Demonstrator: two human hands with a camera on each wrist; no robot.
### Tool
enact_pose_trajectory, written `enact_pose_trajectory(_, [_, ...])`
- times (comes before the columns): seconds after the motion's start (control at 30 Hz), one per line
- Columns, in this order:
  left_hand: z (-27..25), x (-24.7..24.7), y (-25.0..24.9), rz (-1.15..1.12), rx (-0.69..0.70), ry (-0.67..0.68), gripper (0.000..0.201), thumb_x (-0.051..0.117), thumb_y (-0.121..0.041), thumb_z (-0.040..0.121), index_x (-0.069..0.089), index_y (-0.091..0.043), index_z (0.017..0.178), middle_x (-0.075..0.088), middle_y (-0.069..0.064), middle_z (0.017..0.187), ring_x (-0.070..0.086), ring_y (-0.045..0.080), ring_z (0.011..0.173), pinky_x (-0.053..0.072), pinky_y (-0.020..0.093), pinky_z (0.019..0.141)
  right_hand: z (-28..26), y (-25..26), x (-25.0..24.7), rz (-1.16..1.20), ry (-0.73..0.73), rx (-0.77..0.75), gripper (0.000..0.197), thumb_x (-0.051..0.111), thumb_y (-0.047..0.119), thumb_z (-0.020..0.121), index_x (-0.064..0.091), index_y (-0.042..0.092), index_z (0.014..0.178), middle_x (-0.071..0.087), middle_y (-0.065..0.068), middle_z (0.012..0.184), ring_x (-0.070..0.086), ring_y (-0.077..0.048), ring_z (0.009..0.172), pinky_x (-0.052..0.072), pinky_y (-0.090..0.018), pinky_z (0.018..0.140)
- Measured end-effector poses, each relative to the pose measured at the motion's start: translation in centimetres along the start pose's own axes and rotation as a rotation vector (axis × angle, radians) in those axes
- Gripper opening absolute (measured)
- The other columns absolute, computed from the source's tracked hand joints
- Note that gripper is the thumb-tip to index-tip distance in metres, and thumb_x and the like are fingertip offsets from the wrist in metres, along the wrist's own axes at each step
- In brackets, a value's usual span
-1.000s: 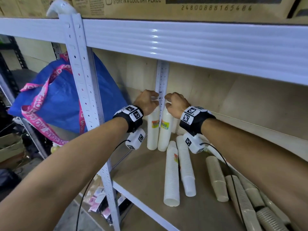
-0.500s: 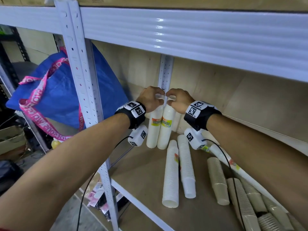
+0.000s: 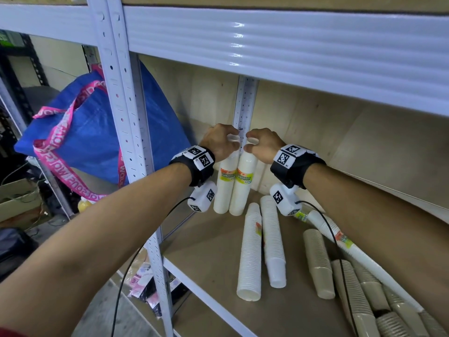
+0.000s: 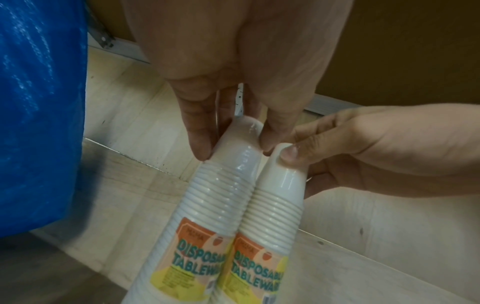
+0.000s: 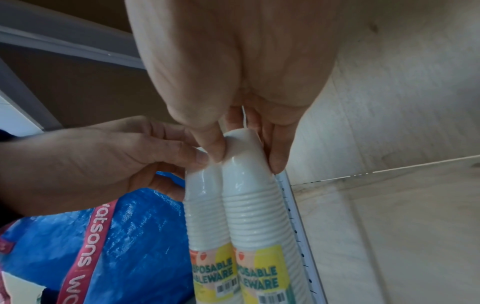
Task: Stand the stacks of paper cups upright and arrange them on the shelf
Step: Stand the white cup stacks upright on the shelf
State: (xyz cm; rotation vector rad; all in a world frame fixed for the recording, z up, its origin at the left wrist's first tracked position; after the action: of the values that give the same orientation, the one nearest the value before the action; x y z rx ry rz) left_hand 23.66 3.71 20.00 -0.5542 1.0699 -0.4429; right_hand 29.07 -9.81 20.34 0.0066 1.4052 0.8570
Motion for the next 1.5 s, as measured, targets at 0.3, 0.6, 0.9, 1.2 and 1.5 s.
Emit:
enact_pose_trajectory(0.3, [0.2,-0.2,0.3,-0.006,-0.021,-0.006,0.034,0.068,-0.029,0.088,0.066,-0.018,0.120,0.067,0.003,0.121,0.062,0.022,0.106,0.051,0.029,0.084,0.1,-0.1,0.1,0.018,-0.019,0.021,0.027,0.065,0.024,0.085,0.064,0.017,0.112,0.064,-0.004,0.117,0.054,-0.017,0.093,0.036,-0.023,0.070])
enact_pose_trajectory(0.6, [-0.6,-0.6,0.0,0.000,-0.024,-0.005,0.041,0.067,-0.029,0.089,0.060,-0.018,0.128,0.064,0.006,0.124,0.061,0.023,0.109,0.045,0.025,0.082,-1.1,0.0,-0.1,0.047,-0.023,0.070,0.063,0.067,0.029,0.087,0.042,0.020,0.144,0.045,-0.002,0.146,0.049,-0.022,0.127,0.040,-0.027,0.095])
enact_pose_trajectory(0.9, [-3.4,-2.1,-2.0,0.021,0.039,-0.067,0.050,0.069,-0.031,0.087,0.056,-0.020,0.134,0.057,0.005,0.134,0.057,0.023,0.116,0.048,0.029,0.092,-5.6,-0.3,-2.0,0.015,-0.045,0.084,0.070,0.068,0.027,0.087,0.035,0.018,0.148,0.048,-0.007,0.143,0.050,-0.025,0.126,0.038,-0.025,0.091])
enact_pose_trajectory(1.2, [-9.3,0.4,-3.8,-0.031,0.055,0.027,0.050,0.072,-0.036,0.083,0.058,-0.024,0.130,0.062,0.001,0.116,0.060,0.016,0.099,0.049,0.026,0.086,-13.0,-3.4,-1.6,-0.013,-0.032,0.171,0.069,0.073,0.027,0.082,0.041,0.018,0.144,0.054,-0.007,0.135,0.053,-0.024,0.121,0.039,-0.025,0.089])
enact_pose_trajectory(1.5, [-15.9,8.0,-1.3,0.009,-0.037,0.357,0.054,0.076,-0.039,0.080,0.057,-0.026,0.129,0.058,-0.002,0.106,0.060,0.017,0.103,0.043,0.024,0.083,-20.5,-8.2,2.7,0.006,0.042,0.312,0.069,0.074,0.028,0.080,0.043,0.017,0.140,0.053,-0.006,0.137,0.052,-0.025,0.122,0.042,-0.030,0.096])
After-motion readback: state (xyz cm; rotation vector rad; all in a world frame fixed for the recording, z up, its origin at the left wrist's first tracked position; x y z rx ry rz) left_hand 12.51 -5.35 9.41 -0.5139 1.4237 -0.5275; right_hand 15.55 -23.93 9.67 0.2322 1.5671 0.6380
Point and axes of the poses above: each hand's wrist, its own z-axis towards the middle knuckle, its own x-axis out of the palm, y = z × x, the point moved 5 cm from there along z, towards the middle knuckle
